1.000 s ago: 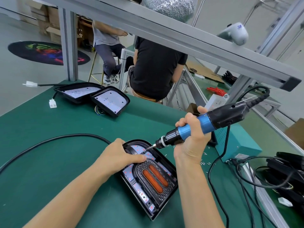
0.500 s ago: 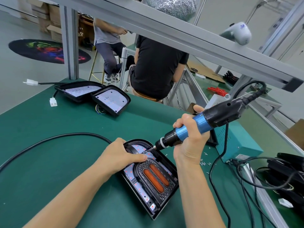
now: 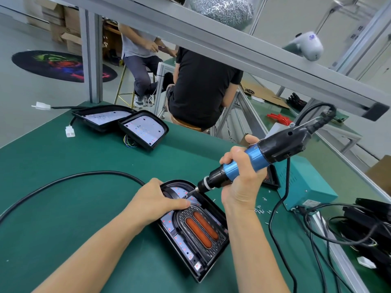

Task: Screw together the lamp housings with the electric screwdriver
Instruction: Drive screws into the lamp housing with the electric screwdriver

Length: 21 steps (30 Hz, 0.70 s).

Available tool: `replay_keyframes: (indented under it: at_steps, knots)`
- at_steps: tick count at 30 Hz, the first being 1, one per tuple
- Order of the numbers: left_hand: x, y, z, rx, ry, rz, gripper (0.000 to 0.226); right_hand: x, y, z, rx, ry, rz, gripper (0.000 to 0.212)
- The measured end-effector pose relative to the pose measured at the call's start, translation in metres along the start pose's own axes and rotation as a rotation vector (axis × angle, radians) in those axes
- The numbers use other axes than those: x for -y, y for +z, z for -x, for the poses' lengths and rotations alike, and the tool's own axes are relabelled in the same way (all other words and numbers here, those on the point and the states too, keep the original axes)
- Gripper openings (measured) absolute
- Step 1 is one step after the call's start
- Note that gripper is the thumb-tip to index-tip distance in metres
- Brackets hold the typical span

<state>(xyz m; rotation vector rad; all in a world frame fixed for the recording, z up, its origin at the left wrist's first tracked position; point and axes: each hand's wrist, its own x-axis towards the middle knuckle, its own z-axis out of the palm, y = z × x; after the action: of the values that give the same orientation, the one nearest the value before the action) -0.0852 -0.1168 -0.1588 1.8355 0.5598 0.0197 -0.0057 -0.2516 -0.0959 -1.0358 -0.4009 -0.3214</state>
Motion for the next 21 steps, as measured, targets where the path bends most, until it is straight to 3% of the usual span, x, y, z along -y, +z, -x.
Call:
replay_keyframes:
  at_steps: [13,21]
  knots:
    - [-0.0021,0.0027,0.0005,-0.033,0.002,-0.039,0.060,0.0040,0.0078,0.0017,0.072,0.005,0.052,0.036]
    - [0.0006,0.0042,0.0008,-0.057,0.016,-0.019,0.058,0.0084,0.0040,0.0024,0.079,0.044,0.092,0.027]
